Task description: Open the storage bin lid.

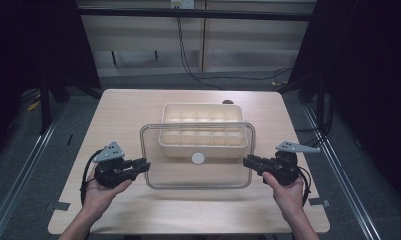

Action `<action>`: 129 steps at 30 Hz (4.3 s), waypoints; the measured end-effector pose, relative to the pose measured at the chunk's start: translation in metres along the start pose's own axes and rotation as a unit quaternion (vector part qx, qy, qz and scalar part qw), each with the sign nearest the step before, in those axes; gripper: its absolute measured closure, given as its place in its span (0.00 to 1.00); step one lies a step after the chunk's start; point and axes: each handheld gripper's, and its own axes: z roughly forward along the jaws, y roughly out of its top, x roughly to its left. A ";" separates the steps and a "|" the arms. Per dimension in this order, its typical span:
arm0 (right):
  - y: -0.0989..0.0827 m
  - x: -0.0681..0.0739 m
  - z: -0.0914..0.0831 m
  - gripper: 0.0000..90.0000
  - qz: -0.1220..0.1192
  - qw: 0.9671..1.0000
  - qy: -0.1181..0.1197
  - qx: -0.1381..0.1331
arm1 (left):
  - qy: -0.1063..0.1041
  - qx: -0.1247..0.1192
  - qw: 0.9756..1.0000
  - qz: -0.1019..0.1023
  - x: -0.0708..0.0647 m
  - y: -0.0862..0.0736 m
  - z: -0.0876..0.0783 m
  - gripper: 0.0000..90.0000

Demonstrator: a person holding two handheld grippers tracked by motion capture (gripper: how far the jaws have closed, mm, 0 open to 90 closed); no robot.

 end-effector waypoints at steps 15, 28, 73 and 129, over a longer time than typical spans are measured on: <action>-0.023 0.002 -0.001 0.78 0.006 1.000 0.002 0.020 | -0.015 0.026 1.000 0.009 -0.012 -0.020 -0.001 0.82; -0.048 0.005 0.000 0.77 0.022 0.999 0.013 0.039 | -0.029 0.038 0.999 -0.005 -0.015 -0.036 -0.004 0.82; -0.063 -0.006 0.032 0.60 0.019 0.992 -0.023 0.124 | -0.023 0.103 0.994 -0.009 -0.004 -0.047 0.026 0.69; -0.066 -0.016 0.031 0.36 0.021 0.995 -0.050 0.089 | -0.040 0.127 0.990 -0.041 0.000 -0.051 0.045 0.37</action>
